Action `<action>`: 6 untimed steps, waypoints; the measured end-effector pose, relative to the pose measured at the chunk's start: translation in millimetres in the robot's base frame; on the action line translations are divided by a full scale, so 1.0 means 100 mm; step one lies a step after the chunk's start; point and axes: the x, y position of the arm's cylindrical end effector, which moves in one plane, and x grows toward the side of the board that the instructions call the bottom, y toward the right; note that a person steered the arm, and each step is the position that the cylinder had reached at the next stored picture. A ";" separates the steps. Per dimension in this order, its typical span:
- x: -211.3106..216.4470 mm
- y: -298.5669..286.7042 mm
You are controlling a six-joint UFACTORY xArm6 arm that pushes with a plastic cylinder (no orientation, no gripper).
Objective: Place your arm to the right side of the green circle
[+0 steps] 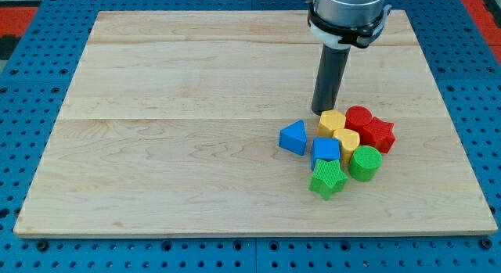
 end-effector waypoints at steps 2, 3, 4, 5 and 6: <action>-0.12 0.06; -0.39 -0.05; -0.45 0.51; -0.03 1.32; 0.56 1.39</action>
